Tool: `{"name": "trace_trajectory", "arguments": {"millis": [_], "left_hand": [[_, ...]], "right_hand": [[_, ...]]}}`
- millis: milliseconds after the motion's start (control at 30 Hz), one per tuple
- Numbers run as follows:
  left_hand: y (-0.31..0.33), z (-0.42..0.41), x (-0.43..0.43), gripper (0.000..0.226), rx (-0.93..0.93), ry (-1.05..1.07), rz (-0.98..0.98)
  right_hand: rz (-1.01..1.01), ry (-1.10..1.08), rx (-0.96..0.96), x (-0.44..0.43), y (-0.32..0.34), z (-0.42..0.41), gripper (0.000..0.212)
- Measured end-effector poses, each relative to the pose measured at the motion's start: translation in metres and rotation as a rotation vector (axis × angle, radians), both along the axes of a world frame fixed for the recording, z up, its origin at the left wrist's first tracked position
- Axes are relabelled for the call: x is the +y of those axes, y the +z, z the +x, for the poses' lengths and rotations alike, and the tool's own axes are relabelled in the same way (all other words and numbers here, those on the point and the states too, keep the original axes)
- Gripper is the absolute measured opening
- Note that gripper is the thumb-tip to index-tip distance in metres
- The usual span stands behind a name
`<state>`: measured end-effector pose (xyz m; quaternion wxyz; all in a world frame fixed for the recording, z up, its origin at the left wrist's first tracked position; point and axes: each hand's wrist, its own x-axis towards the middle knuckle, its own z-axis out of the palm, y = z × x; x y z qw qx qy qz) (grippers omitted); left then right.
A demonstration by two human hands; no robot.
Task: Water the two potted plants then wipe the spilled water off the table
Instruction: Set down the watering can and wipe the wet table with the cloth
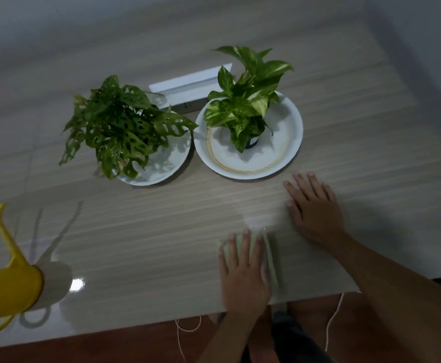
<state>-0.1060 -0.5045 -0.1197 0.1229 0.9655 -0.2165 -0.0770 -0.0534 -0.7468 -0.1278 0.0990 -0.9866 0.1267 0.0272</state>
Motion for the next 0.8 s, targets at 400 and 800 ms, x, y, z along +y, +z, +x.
{"name": "trace_trajectory", "arguments": {"millis": [400,800], "left_hand": [[0.012,0.032,0.071,0.062,-0.005,0.299,0.148],[0.014,0.089,0.009,0.060,-0.004,0.206,0.165]], "right_hand": [[0.030,-0.015,-0.031,-0.002,0.002,0.001,0.055],[0.024,0.011,0.006,-0.002,0.001,0.002,0.053]]}}
